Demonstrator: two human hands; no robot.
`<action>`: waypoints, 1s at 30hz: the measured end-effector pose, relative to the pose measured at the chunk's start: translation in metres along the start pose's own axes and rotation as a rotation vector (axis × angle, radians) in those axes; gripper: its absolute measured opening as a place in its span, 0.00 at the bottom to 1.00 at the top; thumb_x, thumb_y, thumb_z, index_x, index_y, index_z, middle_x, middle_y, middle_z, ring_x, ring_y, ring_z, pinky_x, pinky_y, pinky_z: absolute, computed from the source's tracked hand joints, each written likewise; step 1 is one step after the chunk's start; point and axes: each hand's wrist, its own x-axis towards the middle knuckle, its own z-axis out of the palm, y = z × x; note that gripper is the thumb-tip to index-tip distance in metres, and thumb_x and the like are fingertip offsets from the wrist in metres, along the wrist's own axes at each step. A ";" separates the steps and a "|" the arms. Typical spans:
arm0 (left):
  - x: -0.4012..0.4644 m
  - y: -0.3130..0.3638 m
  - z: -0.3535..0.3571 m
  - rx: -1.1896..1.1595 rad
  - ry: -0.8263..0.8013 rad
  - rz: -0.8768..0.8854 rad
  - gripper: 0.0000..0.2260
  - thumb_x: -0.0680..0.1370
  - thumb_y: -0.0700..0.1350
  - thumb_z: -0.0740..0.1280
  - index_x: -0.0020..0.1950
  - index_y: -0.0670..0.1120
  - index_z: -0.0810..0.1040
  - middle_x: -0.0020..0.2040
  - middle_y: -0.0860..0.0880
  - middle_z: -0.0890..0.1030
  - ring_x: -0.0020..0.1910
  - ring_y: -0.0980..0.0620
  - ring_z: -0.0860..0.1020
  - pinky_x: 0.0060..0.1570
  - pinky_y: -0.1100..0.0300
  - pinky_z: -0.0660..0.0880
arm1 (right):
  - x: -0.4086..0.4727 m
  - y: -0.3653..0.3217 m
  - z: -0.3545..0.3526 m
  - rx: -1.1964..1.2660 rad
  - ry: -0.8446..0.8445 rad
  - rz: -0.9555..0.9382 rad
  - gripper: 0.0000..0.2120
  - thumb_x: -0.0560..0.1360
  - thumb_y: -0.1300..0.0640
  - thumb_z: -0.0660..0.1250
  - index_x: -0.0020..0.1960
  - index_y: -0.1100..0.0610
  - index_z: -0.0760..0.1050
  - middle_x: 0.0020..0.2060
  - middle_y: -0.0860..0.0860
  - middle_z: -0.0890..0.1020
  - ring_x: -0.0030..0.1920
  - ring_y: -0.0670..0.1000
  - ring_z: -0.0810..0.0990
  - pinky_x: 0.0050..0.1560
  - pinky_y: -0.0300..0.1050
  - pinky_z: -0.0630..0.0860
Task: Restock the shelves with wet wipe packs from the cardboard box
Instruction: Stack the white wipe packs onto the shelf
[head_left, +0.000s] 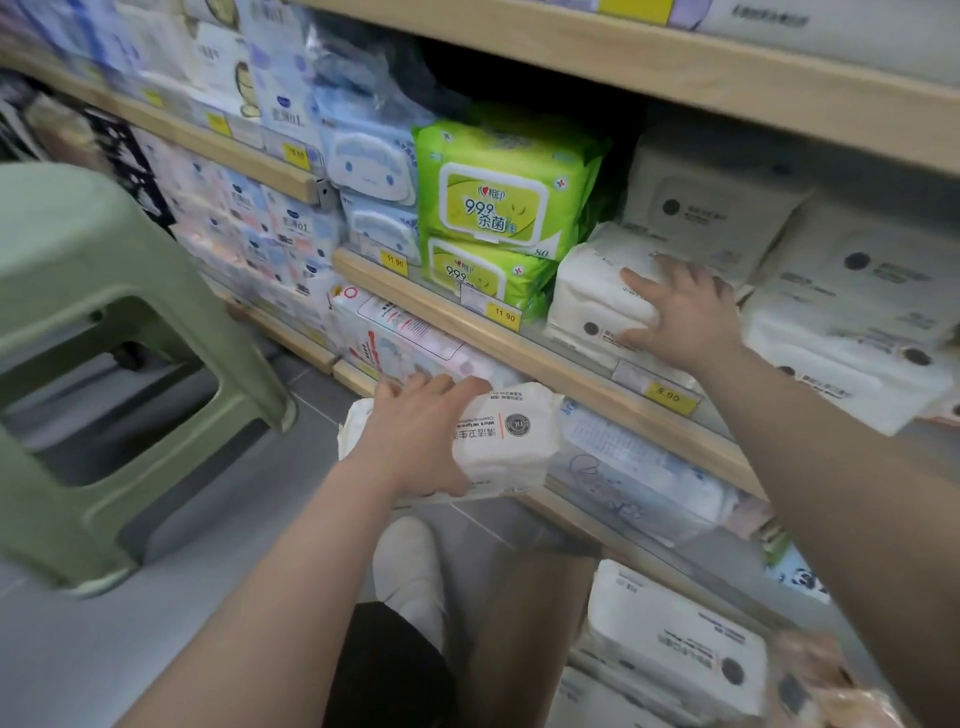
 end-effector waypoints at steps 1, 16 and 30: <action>0.000 0.002 -0.001 0.007 0.003 0.006 0.42 0.59 0.55 0.73 0.70 0.59 0.57 0.59 0.53 0.70 0.58 0.48 0.68 0.55 0.50 0.61 | -0.001 -0.002 -0.002 -0.050 0.017 -0.008 0.36 0.71 0.36 0.66 0.75 0.41 0.56 0.76 0.53 0.55 0.74 0.57 0.53 0.72 0.55 0.52; -0.013 0.089 -0.013 -0.170 -0.004 0.217 0.43 0.57 0.54 0.75 0.69 0.59 0.61 0.61 0.55 0.72 0.60 0.50 0.69 0.52 0.52 0.63 | -0.186 -0.026 -0.028 0.933 -0.148 -0.083 0.50 0.57 0.57 0.83 0.73 0.48 0.60 0.63 0.46 0.65 0.64 0.42 0.64 0.64 0.32 0.60; -0.031 0.160 -0.027 -1.090 0.389 0.102 0.45 0.60 0.54 0.79 0.72 0.54 0.61 0.64 0.55 0.70 0.63 0.57 0.69 0.61 0.63 0.66 | -0.264 0.062 -0.090 1.237 0.092 0.324 0.29 0.58 0.62 0.81 0.55 0.51 0.73 0.47 0.49 0.80 0.44 0.46 0.78 0.37 0.34 0.75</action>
